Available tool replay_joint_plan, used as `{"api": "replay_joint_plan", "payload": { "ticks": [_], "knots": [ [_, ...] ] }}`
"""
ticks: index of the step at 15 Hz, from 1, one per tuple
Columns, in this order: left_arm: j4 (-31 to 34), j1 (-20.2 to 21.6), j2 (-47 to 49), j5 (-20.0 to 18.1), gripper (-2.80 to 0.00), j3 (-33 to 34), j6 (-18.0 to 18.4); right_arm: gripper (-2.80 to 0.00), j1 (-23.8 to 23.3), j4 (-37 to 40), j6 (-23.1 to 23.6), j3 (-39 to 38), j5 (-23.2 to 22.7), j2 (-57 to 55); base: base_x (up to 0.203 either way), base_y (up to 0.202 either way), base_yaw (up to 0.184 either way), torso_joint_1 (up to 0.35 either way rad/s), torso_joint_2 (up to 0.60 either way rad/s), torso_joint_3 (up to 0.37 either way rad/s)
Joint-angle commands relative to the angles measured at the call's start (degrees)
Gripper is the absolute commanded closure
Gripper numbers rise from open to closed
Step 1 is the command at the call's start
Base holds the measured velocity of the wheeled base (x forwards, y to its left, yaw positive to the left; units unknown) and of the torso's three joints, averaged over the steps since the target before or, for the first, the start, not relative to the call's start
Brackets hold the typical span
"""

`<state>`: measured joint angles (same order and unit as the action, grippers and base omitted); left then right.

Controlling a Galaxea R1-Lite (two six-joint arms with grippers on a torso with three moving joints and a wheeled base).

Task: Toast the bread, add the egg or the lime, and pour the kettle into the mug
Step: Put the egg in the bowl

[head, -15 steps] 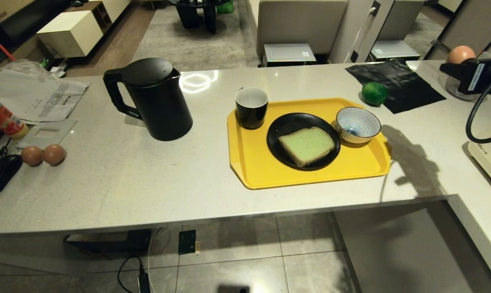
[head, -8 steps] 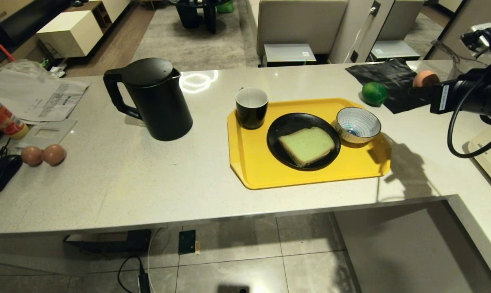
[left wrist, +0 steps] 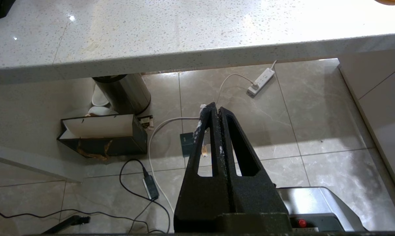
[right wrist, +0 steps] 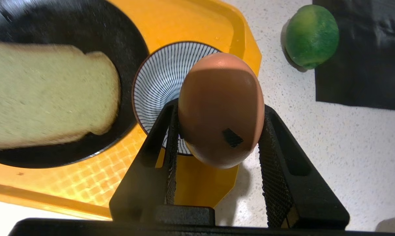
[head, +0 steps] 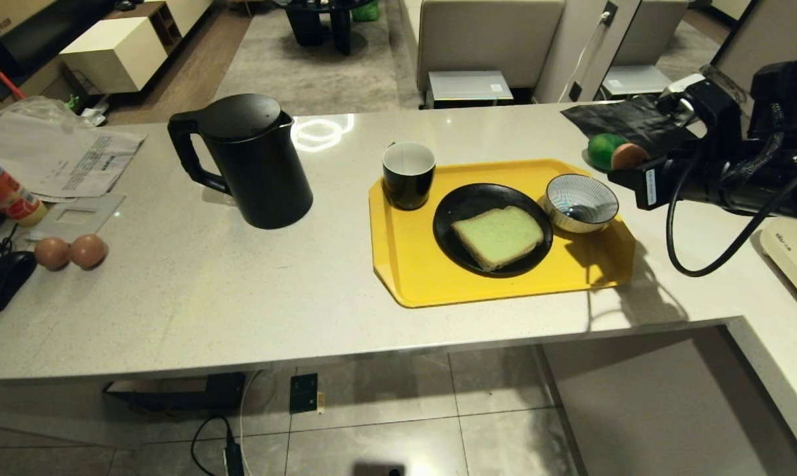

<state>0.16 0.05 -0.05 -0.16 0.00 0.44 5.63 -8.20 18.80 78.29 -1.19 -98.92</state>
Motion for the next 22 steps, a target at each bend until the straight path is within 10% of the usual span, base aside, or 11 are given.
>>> {"api": "replay_joint_plan", "payload": {
  "ticks": [1,22],
  "knots": [
    [0.0,0.0,0.0,0.0,0.0,0.0,0.0,0.0,1.3,-0.3,3.9,0.9,0.5,-4.2,0.0,0.0,0.0,0.0,0.0,0.0],
    [0.0,0.1,0.0,0.1,0.0,0.0,0.0,0.0,0.5,0.1,9.2,12.9,3.8,-15.7,0.0,0.0,0.0,0.0,0.0,0.0]
  ]
}}
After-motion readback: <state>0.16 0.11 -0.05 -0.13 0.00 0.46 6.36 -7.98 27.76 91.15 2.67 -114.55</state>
